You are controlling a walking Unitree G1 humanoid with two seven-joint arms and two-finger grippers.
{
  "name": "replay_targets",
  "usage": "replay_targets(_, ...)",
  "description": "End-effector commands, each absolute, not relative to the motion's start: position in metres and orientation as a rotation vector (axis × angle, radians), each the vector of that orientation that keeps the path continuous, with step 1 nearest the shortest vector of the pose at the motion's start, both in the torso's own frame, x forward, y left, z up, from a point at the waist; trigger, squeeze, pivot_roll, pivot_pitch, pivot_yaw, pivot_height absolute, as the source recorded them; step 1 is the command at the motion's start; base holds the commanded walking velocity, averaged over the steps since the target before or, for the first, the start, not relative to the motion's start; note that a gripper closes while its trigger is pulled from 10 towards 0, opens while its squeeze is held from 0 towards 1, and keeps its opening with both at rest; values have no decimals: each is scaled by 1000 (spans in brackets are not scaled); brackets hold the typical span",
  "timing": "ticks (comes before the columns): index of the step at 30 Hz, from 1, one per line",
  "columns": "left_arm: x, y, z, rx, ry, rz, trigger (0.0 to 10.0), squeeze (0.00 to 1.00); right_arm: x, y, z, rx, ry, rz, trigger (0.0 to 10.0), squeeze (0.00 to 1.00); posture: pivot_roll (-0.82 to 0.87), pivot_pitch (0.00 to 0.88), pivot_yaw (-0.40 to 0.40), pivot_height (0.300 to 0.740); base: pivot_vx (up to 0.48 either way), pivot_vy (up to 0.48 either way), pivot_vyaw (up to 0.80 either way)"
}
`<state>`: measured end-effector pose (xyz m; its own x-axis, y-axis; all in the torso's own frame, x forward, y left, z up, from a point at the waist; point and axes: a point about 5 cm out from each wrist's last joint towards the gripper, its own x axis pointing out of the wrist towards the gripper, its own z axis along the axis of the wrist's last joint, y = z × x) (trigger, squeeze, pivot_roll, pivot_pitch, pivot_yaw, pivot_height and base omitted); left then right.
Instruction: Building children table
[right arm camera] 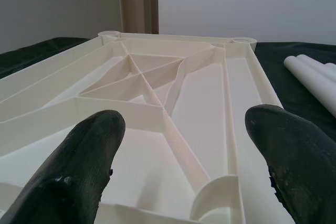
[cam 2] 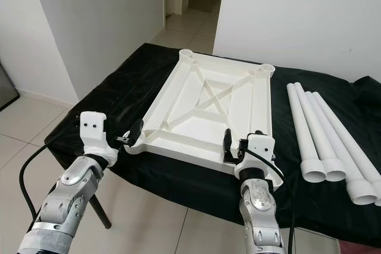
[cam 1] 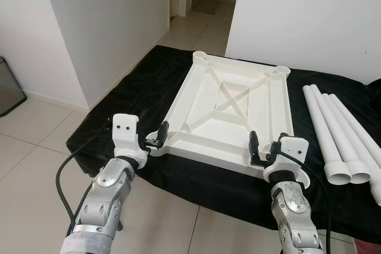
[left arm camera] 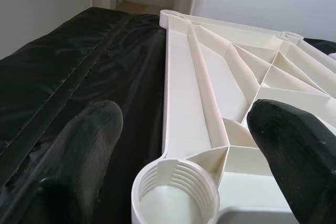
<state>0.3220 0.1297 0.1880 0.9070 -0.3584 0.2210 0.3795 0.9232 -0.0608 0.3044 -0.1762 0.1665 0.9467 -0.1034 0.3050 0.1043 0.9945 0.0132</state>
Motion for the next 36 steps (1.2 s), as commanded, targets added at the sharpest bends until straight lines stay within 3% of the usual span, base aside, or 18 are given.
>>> replay_targets(1,324,130,187,-102,-202,-359,10000,0,306,-180,163,-1,-288,-124,10000,0,-17,111,-4,740,0,0,-644)
replay_targets(18,324,144,190,-65,-225,-312,10000,0,317,-171,167,2,-291,-78,10000,0,21,79,-29,740,0,0,-720)
replay_targets(32,321,146,192,-47,-249,-339,10000,0,318,-166,167,-4,-306,-48,10000,0,31,66,-39,740,0,0,0)
replay_targets(36,320,147,192,-46,-248,-336,10000,0,317,-165,166,1,-305,-43,10000,0,33,64,-37,740,0,-480,0)
